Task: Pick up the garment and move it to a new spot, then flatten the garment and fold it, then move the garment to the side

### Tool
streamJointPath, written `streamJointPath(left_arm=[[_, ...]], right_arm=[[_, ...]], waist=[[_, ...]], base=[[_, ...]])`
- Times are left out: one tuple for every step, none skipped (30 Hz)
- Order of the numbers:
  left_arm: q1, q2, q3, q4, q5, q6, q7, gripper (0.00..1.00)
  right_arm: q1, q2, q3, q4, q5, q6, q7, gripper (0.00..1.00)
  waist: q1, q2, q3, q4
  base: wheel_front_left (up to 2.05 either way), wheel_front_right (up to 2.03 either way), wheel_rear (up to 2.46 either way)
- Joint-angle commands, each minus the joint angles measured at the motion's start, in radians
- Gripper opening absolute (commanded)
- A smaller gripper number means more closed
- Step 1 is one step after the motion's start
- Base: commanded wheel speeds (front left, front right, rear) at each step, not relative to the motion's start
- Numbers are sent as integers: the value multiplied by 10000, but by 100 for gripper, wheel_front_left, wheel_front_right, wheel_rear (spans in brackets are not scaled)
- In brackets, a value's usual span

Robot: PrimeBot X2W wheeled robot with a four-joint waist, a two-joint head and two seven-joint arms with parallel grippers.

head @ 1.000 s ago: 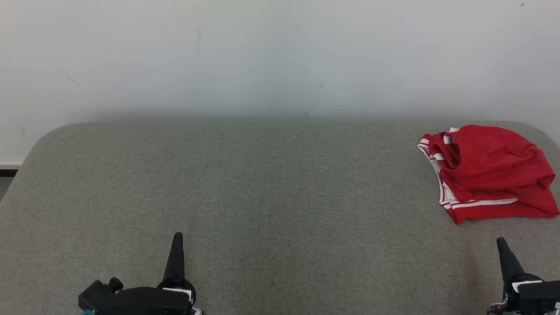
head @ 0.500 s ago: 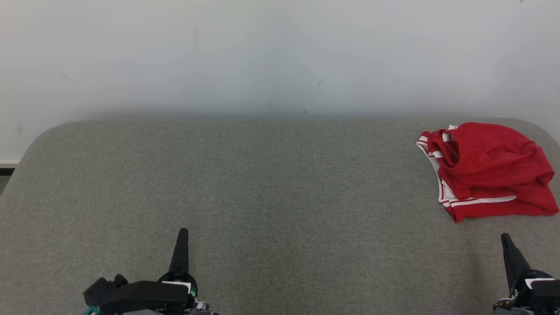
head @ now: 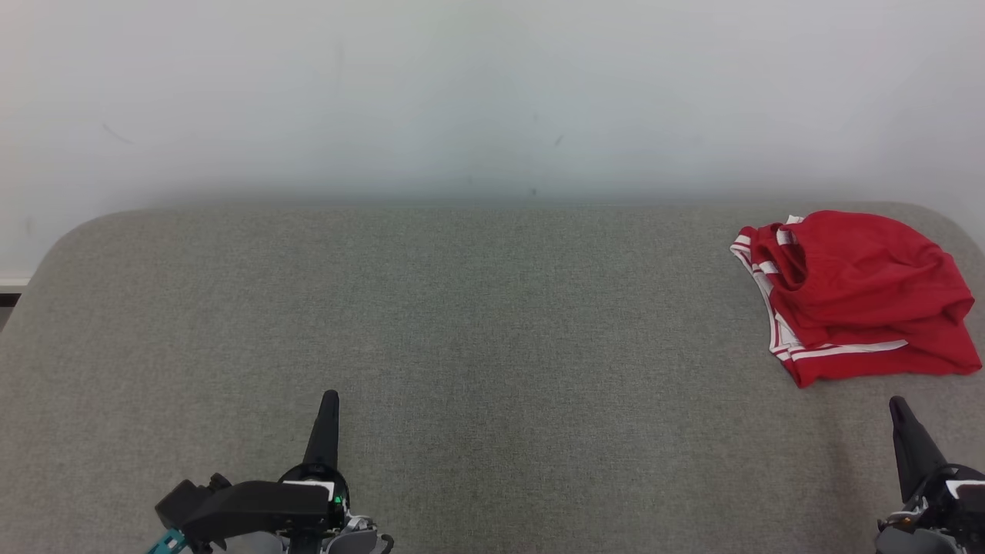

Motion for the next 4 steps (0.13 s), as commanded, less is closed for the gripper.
streamJointPath(left_arm=[[-179,39,-50,10,-267,13,30,0],[-206,39,-62,16,-326,13,38,0],[-227,39,-72,24,-406,13,46,0],[-248,39,-84,35,-492,13,47,0]], right_arm=[[-154,-53,-77,2,203,10,99,0],[-146,-52,-97,11,282,10,131,0],[-152,-50,-119,21,358,10,169,0],[-172,-51,-145,29,423,10,184,0]], waist=[[-1,-1,8,-5],[-1,-1,14,-9],[-1,-1,20,-12],[-1,-1,26,-15]], base=[[0,0,0],[0,0,0],[0,0,0],[0,0,0]])
